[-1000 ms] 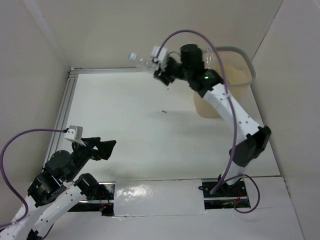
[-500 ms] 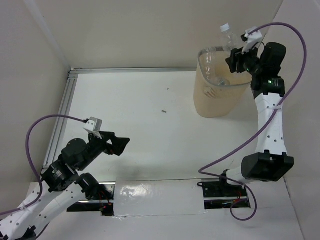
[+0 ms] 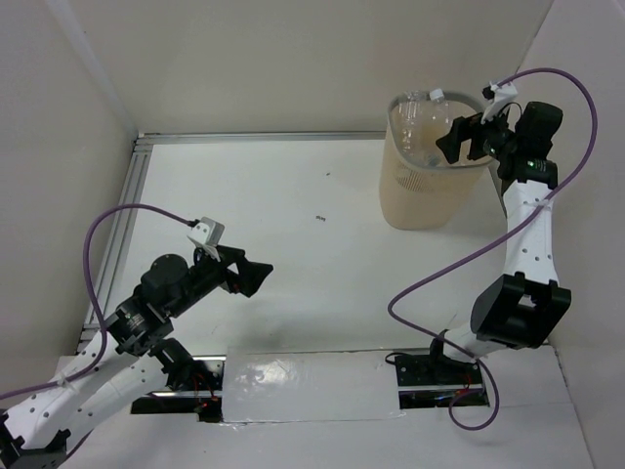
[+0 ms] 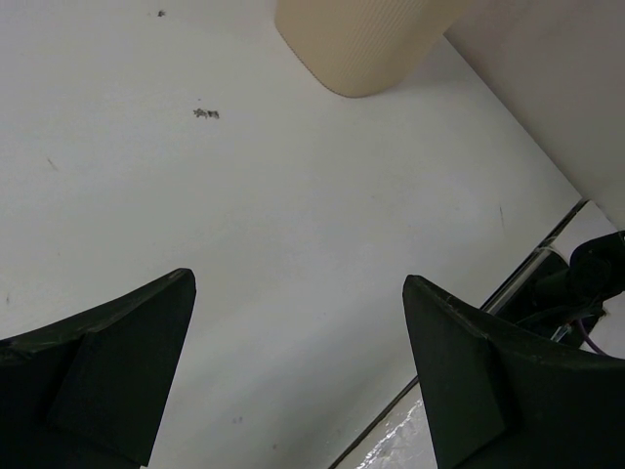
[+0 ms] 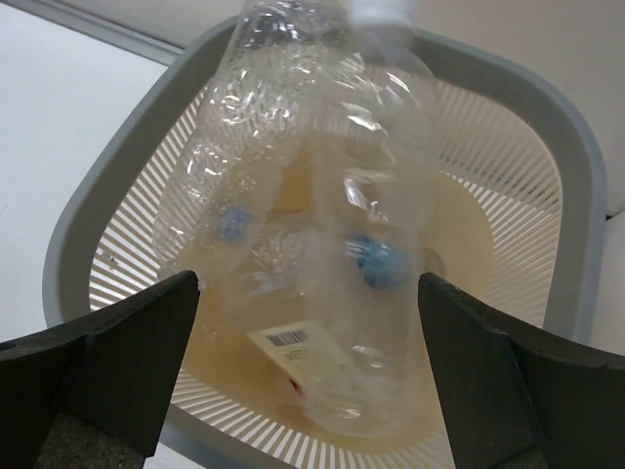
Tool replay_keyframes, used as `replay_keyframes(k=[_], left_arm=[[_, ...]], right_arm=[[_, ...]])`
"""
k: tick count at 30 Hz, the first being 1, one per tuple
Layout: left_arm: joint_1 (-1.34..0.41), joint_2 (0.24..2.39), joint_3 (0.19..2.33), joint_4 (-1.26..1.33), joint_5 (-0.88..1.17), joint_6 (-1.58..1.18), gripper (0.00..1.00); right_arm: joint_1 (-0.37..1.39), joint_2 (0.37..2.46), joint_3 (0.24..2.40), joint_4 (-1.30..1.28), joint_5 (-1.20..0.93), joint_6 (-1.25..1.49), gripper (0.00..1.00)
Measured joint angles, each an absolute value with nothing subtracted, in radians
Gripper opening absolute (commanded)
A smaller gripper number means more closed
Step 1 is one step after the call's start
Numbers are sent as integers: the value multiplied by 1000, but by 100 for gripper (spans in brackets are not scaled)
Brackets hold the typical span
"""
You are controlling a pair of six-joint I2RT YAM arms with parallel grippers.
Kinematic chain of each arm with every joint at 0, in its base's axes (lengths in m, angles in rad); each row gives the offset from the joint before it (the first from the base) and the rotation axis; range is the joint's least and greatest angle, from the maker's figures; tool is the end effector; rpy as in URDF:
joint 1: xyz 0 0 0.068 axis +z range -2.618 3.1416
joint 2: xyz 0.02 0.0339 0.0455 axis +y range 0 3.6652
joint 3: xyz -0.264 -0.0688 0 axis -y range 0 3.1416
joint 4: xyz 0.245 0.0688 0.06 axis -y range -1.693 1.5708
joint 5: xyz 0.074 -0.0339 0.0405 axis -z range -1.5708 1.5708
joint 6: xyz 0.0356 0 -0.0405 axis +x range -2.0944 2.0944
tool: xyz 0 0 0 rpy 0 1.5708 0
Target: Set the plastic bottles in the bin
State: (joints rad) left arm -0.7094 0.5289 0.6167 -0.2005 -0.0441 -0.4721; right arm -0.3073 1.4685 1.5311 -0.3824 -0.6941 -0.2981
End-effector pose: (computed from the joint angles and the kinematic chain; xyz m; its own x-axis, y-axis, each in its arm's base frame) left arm 0.1070 -0.0898 0.3156 -0.3568 -0.2924 -0.8872 0.5112 0.7338 -0.4475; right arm 0.3215 -0.0781 0.4195 -0.1847 -0.1782 -0.9665 -0.4190 0.9038 -0.0866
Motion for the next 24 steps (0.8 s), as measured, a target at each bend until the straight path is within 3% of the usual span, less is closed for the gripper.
replay_keyframes(k=[7,17,24], left_arm=[[-709,543,617,-183,-36,-470,100],[-709,603,632,-163,-21,-473,100],[-709,680,689,-148,-7,-474,100]], right_arm=[[-307,1445,1550,-389,-688,-280,100],[-269,1377,1854,-562,-558,-202,100],[-223,1070,1542,-651,-410,-162,100]])
